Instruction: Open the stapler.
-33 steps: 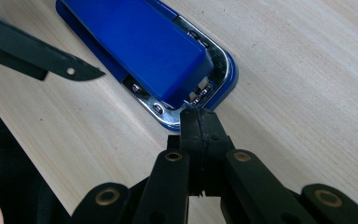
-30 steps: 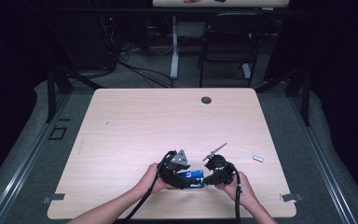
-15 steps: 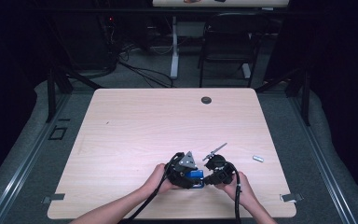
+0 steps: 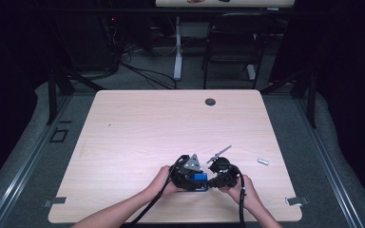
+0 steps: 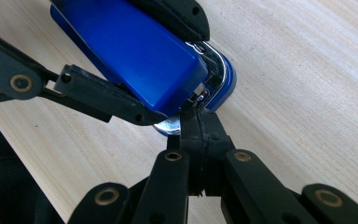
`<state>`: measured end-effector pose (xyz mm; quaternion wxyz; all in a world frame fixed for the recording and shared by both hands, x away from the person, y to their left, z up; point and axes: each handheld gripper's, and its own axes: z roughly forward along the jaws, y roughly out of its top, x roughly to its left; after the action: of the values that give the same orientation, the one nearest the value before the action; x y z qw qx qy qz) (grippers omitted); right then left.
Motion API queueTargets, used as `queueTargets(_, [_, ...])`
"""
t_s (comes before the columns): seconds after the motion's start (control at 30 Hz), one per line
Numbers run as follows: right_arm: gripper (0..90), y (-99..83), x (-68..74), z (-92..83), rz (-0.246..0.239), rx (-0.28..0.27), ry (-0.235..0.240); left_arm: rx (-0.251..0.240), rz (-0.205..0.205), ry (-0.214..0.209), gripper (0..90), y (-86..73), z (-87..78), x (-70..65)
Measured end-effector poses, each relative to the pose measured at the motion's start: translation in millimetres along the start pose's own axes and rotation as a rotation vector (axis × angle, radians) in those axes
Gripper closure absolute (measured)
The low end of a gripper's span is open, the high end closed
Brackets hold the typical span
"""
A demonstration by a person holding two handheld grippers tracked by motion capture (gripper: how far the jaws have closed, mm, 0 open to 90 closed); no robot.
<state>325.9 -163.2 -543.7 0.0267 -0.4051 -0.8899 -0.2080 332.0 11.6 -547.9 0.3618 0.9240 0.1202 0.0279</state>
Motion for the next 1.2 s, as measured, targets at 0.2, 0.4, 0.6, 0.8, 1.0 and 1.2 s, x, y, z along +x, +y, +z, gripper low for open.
queueTargets(0.2, [90.0, 0.1, 0.4, 0.1, 0.000, -0.002, -0.002, -0.018, 0.008, -0.028, 60.2, -0.8, -5.3, 3.1])
queueTargets(0.4, [89.9, -0.3, 1.7, 1.2, 0.011, -0.018, -0.006, -0.026, 0.019, -0.024, 62.3, -1.2, -10.0, 4.0])
queueTargets(0.6, [89.1, -0.3, 2.0, 1.3, 0.010, -0.021, -0.006, -0.044, 0.031, -0.050, 63.5, -1.7, -14.8, 6.2])
queueTargets(0.8, [87.1, 0.0, 1.8, 0.0, 0.002, -0.019, -0.007, -0.062, 0.049, -0.069, 64.3, -1.7, -18.2, 7.5])
queueTargets(1.0, [86.0, 0.6, -0.1, -7.6, 0.011, -0.045, -0.012, -0.065, 0.061, -0.073, 64.7, -1.1, -22.3, 8.7])
queueTargets(1.2, [83.6, 1.2, -4.2, -20.9, 0.039, -0.135, -0.032, -0.064, 0.074, -0.072, 64.9, -0.9, -23.9, 8.7])
